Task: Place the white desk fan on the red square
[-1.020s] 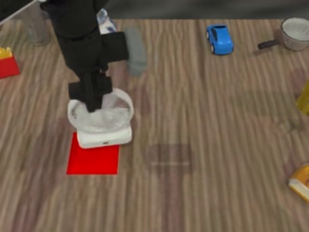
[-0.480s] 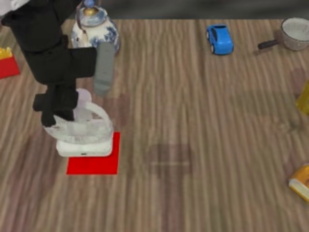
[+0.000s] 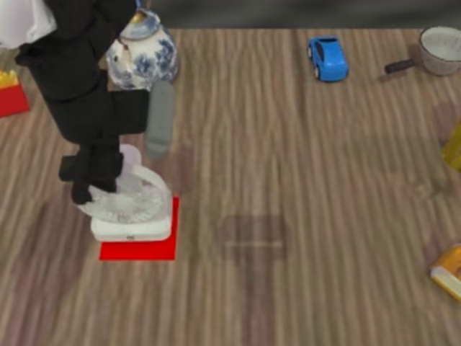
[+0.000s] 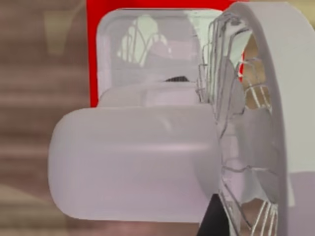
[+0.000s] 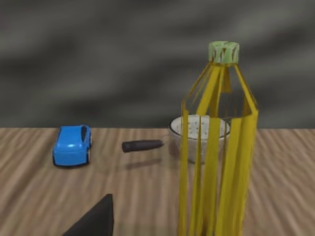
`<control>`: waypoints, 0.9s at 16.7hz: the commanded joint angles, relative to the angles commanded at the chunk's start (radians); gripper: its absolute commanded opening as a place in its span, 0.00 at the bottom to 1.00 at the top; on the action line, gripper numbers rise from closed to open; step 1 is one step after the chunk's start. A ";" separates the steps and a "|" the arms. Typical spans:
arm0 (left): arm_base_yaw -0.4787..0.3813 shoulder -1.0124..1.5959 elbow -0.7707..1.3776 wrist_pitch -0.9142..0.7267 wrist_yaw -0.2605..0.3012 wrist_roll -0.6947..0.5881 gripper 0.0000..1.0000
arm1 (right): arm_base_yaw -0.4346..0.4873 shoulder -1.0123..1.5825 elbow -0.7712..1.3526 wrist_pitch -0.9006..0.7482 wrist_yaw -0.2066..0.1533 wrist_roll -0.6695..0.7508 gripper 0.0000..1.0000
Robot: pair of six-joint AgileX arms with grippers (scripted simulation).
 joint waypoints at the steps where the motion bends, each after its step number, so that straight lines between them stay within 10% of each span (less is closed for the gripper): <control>1: 0.000 0.002 -0.014 0.014 0.000 0.001 0.00 | 0.000 0.000 0.000 0.000 0.000 0.000 1.00; 5: 0.000 0.003 -0.017 0.017 0.000 0.001 0.00 | 0.000 0.000 0.000 0.000 0.000 0.000 1.00; 15: 0.000 0.003 -0.017 0.017 0.000 0.001 0.75 | 0.000 0.000 0.000 0.000 0.000 0.000 1.00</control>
